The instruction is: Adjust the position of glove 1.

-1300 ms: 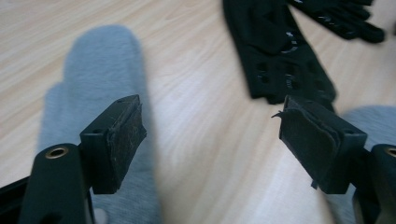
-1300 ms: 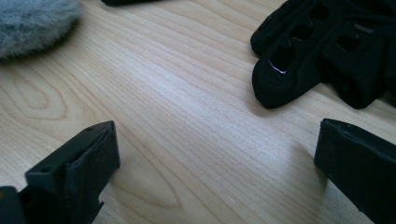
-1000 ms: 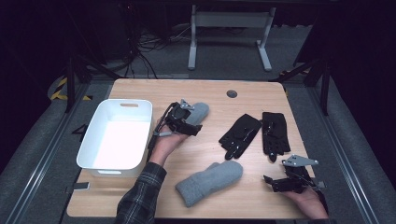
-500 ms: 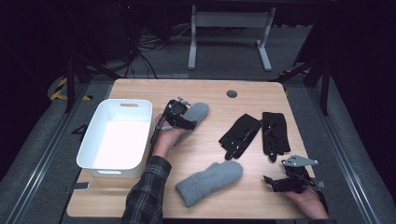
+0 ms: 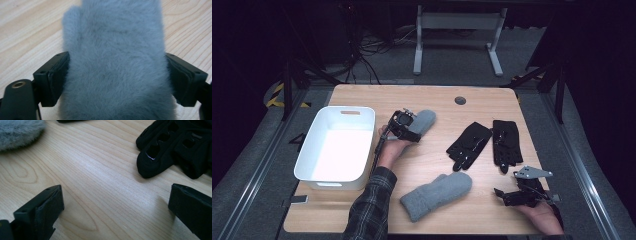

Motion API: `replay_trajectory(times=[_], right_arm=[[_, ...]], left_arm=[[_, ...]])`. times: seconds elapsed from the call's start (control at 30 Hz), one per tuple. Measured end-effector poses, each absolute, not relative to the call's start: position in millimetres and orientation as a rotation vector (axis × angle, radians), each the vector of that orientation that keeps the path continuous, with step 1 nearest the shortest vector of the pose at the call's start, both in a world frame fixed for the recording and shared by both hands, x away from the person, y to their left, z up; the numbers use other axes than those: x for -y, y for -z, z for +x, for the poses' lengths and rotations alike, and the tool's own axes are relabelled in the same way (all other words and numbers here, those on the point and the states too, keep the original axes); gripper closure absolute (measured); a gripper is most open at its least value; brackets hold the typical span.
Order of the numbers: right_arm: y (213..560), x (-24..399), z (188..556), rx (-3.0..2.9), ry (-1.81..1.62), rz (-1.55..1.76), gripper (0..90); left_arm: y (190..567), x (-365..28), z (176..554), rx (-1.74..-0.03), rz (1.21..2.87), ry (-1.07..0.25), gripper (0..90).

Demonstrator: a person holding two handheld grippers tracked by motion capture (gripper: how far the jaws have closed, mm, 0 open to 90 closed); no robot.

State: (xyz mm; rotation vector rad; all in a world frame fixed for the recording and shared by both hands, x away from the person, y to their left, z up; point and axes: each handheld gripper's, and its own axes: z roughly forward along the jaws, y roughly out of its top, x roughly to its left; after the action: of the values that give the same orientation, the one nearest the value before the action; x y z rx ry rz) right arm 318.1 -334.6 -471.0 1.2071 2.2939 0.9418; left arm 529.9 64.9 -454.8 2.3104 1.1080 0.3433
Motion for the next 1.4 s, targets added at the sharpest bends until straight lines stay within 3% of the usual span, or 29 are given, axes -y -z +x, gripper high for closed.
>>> replay_trajectory(times=[0.2,0.47,0.7,1.4], right_arm=[[471.0,334.6,318.0,-2.294,-0.943,1.207,0.4],[471.0,334.5,318.0,-2.295,-0.943,1.206,0.4],[471.0,334.5,318.0,-2.295,-0.943,1.205,0.4],[471.0,334.6,318.0,-2.295,-0.943,1.205,0.4]], left_arm=[[455.2,-64.8,529.3,-1.106,2.306,-0.333,22.5],[450.1,-67.3,526.5,-1.074,2.306,-0.327,47.6],[441.9,-70.6,523.7,-1.048,2.299,-0.295,62.6],[401.4,-60.7,490.3,-0.912,2.292,-0.169,64.7]])
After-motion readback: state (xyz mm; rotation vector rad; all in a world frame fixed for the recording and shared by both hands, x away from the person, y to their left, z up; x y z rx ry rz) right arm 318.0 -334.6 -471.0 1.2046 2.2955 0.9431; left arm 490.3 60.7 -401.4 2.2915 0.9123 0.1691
